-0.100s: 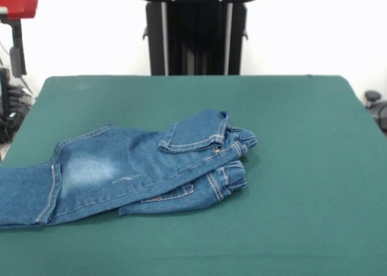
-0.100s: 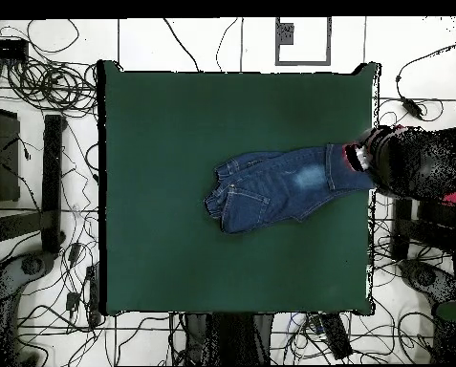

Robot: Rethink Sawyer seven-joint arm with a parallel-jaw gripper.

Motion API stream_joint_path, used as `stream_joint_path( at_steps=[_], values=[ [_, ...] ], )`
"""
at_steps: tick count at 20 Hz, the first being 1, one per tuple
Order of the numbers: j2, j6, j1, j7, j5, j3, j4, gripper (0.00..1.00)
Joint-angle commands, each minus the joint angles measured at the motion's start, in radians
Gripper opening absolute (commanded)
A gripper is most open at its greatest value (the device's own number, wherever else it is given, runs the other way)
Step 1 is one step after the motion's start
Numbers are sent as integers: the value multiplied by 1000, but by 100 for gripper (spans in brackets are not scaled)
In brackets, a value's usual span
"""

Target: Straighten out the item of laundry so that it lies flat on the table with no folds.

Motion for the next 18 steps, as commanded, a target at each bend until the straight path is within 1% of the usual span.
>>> stream_joint_path(
  at_steps=[1,10,18],
  values=[
    [95,-113,60,275,40,-69,170,100],
    [126,-212,91,278,59,-120,180,100],
    [148,-283,147,302,78,-185,177,100]
  ],
)
